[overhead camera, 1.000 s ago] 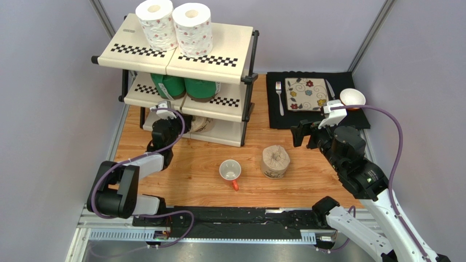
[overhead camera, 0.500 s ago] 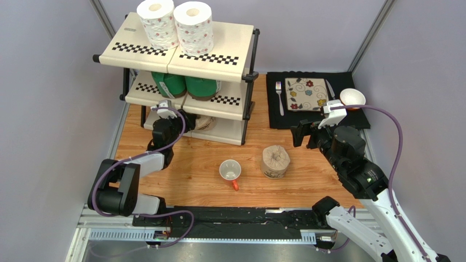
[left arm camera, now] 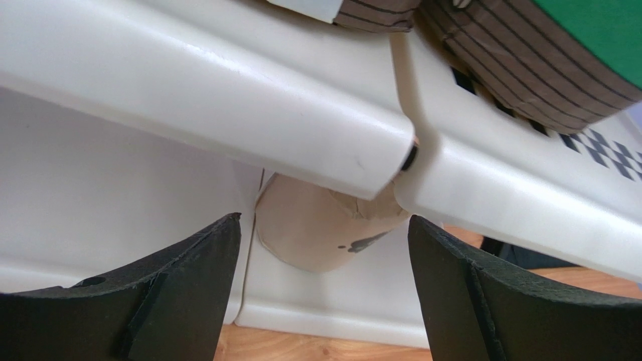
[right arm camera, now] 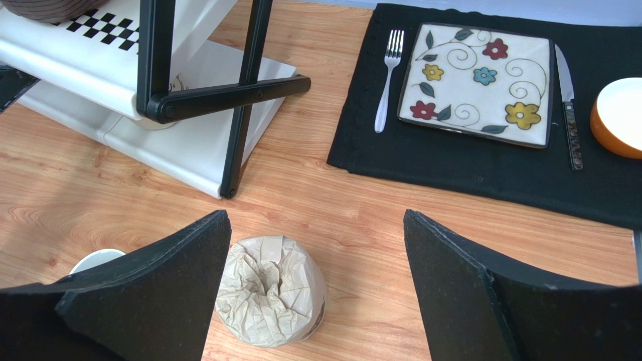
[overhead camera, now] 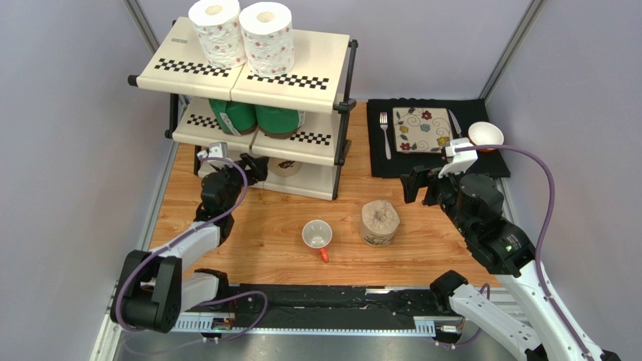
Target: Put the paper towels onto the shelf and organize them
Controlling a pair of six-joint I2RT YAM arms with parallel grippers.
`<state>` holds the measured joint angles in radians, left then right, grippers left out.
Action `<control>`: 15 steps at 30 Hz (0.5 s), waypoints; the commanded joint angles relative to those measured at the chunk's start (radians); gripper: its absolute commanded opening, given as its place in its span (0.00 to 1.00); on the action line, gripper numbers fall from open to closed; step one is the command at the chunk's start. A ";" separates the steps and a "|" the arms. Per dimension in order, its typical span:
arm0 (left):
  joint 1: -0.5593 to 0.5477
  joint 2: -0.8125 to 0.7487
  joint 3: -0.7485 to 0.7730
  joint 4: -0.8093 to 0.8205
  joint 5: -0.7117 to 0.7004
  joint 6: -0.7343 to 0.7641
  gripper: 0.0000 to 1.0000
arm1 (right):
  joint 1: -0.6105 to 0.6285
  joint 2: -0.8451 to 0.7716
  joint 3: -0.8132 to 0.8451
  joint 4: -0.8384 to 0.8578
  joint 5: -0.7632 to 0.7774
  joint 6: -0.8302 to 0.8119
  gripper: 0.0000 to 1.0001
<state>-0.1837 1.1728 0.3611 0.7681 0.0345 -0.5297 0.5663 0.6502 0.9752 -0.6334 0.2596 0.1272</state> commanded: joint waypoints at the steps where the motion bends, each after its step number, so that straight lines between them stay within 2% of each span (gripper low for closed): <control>1: -0.003 -0.126 -0.042 -0.068 0.037 -0.007 0.90 | 0.003 -0.018 0.037 0.003 0.009 0.009 0.89; 6: -0.029 -0.312 -0.045 -0.306 0.099 0.032 0.94 | 0.004 -0.017 0.034 -0.012 0.056 0.032 0.89; 9: -0.169 -0.375 0.036 -0.473 0.040 0.118 0.95 | 0.003 -0.011 0.033 -0.012 0.061 0.045 0.89; 10: -0.274 -0.381 0.051 -0.510 0.013 0.137 0.95 | 0.001 -0.009 0.036 -0.012 0.069 0.048 0.89; 12: -0.383 -0.387 0.071 -0.571 -0.065 0.172 0.95 | 0.003 -0.009 0.045 -0.023 0.079 0.057 0.89; 13: -0.486 -0.386 0.075 -0.581 -0.089 0.175 0.96 | 0.001 -0.011 0.049 -0.028 0.093 0.061 0.89; 15: -0.578 -0.358 0.084 -0.579 -0.143 0.171 0.96 | 0.003 -0.017 0.057 -0.037 0.112 0.068 0.89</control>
<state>-0.5873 0.7963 0.3996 0.3065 0.0097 -0.4229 0.5663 0.6411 0.9791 -0.6586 0.3164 0.1684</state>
